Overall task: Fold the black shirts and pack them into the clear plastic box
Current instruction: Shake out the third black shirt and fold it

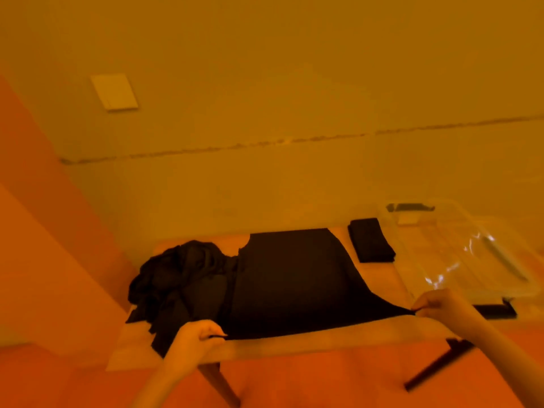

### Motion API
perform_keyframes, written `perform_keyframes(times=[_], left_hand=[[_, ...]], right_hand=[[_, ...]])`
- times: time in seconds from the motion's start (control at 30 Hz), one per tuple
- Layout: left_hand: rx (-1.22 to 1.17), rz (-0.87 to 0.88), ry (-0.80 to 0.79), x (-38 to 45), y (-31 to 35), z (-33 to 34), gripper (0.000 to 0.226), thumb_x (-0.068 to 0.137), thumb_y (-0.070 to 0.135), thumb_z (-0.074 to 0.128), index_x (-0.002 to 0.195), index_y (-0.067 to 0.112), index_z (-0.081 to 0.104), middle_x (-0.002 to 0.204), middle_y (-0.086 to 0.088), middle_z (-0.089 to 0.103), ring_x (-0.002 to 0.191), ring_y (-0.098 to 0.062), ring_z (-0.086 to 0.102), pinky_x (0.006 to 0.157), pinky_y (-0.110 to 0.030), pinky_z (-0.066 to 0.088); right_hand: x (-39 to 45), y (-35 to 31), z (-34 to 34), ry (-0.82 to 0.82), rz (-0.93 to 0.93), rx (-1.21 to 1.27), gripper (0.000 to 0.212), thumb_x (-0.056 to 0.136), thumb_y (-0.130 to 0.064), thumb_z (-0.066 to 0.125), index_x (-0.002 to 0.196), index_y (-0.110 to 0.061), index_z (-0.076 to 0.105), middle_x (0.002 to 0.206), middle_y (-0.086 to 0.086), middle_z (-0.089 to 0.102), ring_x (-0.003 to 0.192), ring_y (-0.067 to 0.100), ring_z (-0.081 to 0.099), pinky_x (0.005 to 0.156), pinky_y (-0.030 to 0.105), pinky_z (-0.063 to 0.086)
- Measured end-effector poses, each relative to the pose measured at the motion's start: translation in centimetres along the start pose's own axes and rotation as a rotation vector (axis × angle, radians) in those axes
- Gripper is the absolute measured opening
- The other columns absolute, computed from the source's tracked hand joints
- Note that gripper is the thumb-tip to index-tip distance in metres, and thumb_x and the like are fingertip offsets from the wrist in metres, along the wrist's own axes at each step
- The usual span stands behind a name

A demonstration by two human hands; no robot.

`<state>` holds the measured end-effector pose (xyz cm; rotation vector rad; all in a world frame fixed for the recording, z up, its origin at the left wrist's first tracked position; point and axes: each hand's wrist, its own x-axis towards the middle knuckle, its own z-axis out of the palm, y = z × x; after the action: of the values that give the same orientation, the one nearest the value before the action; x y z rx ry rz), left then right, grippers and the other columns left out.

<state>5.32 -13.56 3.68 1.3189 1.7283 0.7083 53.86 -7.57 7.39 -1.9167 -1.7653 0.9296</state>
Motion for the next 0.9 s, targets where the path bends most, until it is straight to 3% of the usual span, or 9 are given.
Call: perform_keyframes(times=[0.07,0.17,0.37,0.5,0.67,0.77,0.9], left_hand=[[-0.022,-0.019,0.022,-0.7,-0.6,0.8,0.04,0.072,-0.011,0.07,0.051,0.024,0.068,0.054,0.003,0.065,0.058,-0.005,0.061,0.055,-0.009,0.043],[-0.09,-0.045,0.104,-1.6,-0.2,1.7,0.027,0.074,-0.012,0.068,0.063,0.013,0.066,0.057,0.006,0.064,0.056,0.001,0.06,0.053,-0.006,0.043],[-0.079,-0.025,0.177,-2.9,0.9,2.4,0.027,0.078,-0.005,0.067,0.066,0.019,0.062,0.075,0.007,0.062,0.074,0.002,0.054,0.062,-0.014,0.043],[-0.044,-0.087,0.053,-4.7,-0.9,2.8,0.024,0.077,-0.007,0.068,0.068,0.016,0.067,0.077,0.0,0.068,0.068,0.001,0.063,0.065,-0.013,0.046],[0.078,-0.202,-0.112,-7.3,-3.5,3.4,0.009,0.078,0.004,0.07,0.074,0.012,0.071,0.079,-0.013,0.07,0.079,-0.027,0.066,0.067,-0.02,0.044],[0.121,-0.227,-0.176,-7.9,-3.6,3.8,0.009,0.08,0.008,0.069,0.074,0.014,0.07,0.08,-0.007,0.071,0.077,-0.015,0.067,0.068,-0.019,0.046],[0.143,-0.226,-0.281,-8.2,-2.8,3.8,0.007,0.082,0.008,0.067,0.078,0.014,0.068,0.083,0.003,0.069,0.077,-0.003,0.065,0.066,-0.011,0.045]], right_hand=[[-0.9,0.8,0.8,0.0,0.017,0.004,0.047,0.07,0.006,0.074,0.048,-0.036,0.069,0.062,-0.006,0.07,0.064,0.004,0.064,0.063,0.019,0.047],[-1.6,0.8,1.4,0.0,0.042,0.072,0.031,0.074,0.004,0.072,0.059,-0.024,0.071,0.066,-0.003,0.068,0.063,0.01,0.062,0.061,0.021,0.041],[-2.5,0.2,1.5,-0.051,0.037,0.073,0.018,0.08,0.001,0.067,0.073,-0.016,0.068,0.076,-0.001,0.066,0.073,0.009,0.06,0.061,0.016,0.039],[-4.1,1.1,1.6,-0.173,0.064,-0.086,0.022,0.076,-0.004,0.072,0.068,-0.024,0.068,0.066,-0.006,0.068,0.072,0.006,0.063,0.061,0.014,0.041],[-6.6,2.9,1.4,-0.309,0.113,-0.146,0.039,0.074,0.0,0.071,0.051,-0.031,0.069,0.065,-0.002,0.068,0.066,0.01,0.064,0.061,0.017,0.045],[-6.9,3.4,1.2,-0.331,0.132,-0.144,0.043,0.075,-0.001,0.071,0.048,-0.034,0.067,0.064,-0.007,0.066,0.063,0.002,0.062,0.059,0.012,0.042],[-7.5,3.0,1.0,-0.428,0.155,-0.158,0.036,0.077,-0.004,0.07,0.052,-0.03,0.069,0.068,-0.006,0.066,0.066,0.004,0.061,0.064,0.017,0.046]])
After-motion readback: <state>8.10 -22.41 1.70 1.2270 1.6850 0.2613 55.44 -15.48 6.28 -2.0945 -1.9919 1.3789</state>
